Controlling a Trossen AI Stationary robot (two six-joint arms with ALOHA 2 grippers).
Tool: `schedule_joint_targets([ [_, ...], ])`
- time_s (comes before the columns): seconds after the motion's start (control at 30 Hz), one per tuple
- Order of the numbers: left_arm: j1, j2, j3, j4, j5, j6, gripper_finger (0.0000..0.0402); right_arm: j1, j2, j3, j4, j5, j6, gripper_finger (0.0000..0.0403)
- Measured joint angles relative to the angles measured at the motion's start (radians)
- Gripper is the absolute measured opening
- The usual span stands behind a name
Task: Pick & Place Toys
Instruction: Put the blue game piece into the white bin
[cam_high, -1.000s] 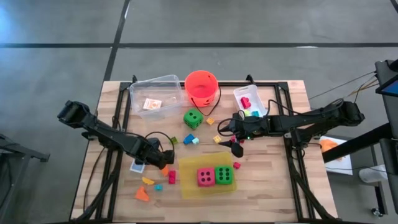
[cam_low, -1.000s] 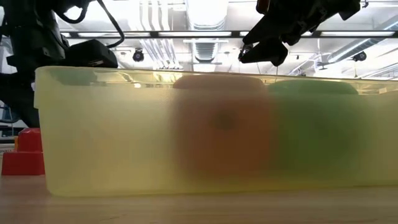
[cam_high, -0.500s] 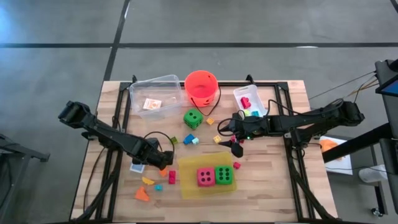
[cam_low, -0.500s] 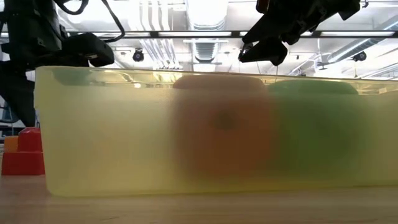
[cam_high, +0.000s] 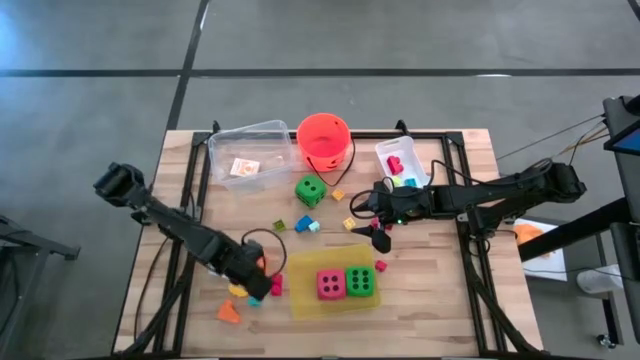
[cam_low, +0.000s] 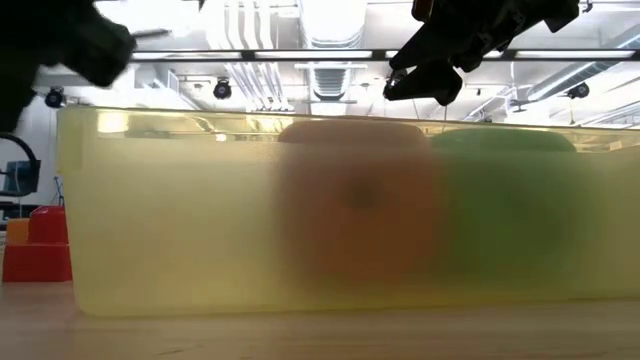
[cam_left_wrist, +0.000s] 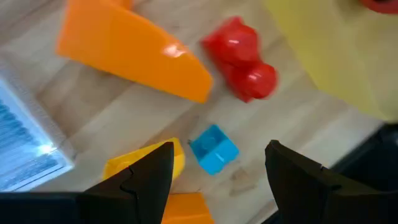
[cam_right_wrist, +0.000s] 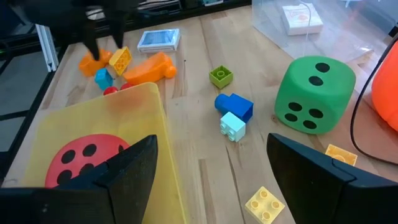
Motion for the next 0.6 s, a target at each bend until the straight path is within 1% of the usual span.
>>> schedule_joint_targets([
  [0.1,-0.061,0.001,0.004,0.028,-0.045,0.009,0.0241,0.000,0.000,0.000,0.000,0.000,0.000,0.0297],
  [0.17,-0.094,0.001,-0.003,0.046,-0.054,0.010,0.0238,0.000,0.000,0.000,0.000,0.000,0.000,0.0297],
  [0.23,-0.122,0.002,-0.009,0.045,-0.064,0.011,0.0229,0.000,0.000,0.000,0.000,0.000,0.000,0.0297],
  [0.33,-0.147,0.025,-0.017,0.079,-0.087,0.016,0.0205,0.000,0.000,0.000,0.000,0.000,0.000,0.0297],
  [0.43,-0.150,0.065,-0.020,0.143,-0.095,0.079,0.0177,0.000,0.000,0.000,0.000,0.001,0.000,0.0297],
  [0.6,-0.150,0.138,-0.009,0.204,-0.089,0.245,0.0140,0.000,0.000,0.000,0.000,0.006,0.000,0.0297],
])
